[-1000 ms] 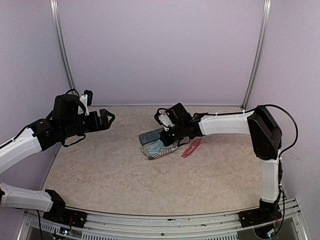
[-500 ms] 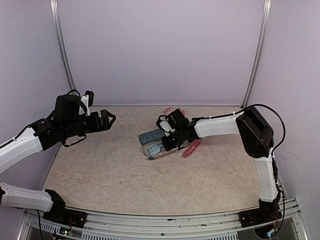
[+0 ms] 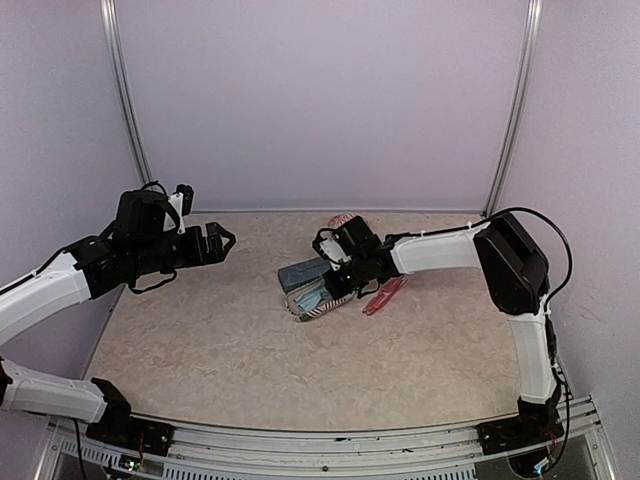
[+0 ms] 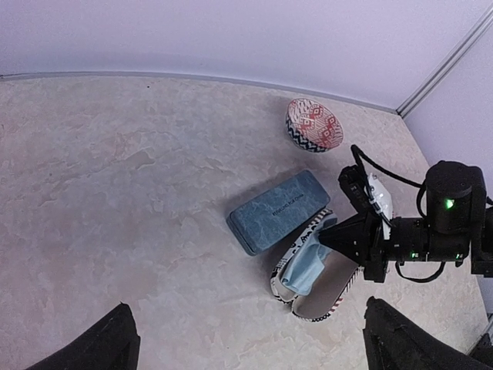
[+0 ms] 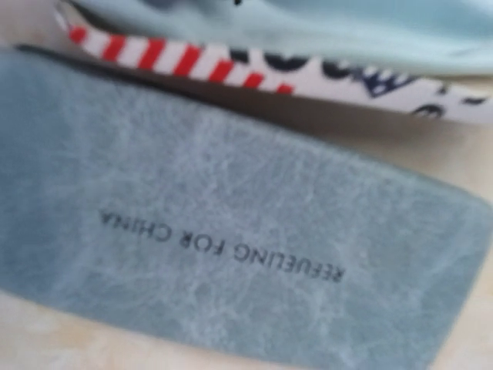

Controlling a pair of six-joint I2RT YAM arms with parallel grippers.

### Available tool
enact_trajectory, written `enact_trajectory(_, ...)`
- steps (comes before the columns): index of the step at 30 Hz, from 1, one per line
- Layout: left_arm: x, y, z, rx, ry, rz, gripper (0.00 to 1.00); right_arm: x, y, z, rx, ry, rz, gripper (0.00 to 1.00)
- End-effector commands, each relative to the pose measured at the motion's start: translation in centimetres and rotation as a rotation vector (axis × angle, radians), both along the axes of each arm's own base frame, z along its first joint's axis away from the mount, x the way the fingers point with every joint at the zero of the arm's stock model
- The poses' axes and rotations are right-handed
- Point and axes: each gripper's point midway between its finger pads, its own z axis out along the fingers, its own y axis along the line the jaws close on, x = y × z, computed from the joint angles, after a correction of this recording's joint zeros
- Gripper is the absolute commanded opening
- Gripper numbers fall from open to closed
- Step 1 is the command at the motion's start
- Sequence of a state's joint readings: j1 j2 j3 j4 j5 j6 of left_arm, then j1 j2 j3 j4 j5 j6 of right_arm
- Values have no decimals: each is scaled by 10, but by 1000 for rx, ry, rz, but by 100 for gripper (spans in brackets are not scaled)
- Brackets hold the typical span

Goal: Organize the sunglasses
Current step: Adjust the folded cleaning cloth on the sunglasses case, then move the opened sunglasses case to the center of the board.

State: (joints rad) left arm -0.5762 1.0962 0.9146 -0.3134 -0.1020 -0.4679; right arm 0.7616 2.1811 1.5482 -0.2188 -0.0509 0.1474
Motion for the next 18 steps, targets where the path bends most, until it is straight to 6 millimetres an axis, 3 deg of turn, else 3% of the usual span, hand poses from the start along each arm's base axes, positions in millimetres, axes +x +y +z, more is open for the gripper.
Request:
enact_trajectory(1, 5, -9, 8, -37, -20, -31, 99, 2, -7, 58, 62, -92, -2, 1)
enact_trajectory(6, 6, -13, -2, -31, 3, -49, 99, -9, -16, 83, 74, -122, 32, 17)
enact_trajectory(10, 4, -16, -6, -32, 14, -68, 99, -32, -18, 98, 74, -193, 193, 28)
enact_trajectory(14, 1, -15, -6, -39, 15, -68, 99, -59, -17, 105, 66, -254, 398, 39)
enact_trajectory(18, -3, -8, 3, -46, -5, -49, 99, -87, -11, 101, 72, -268, 602, 43)
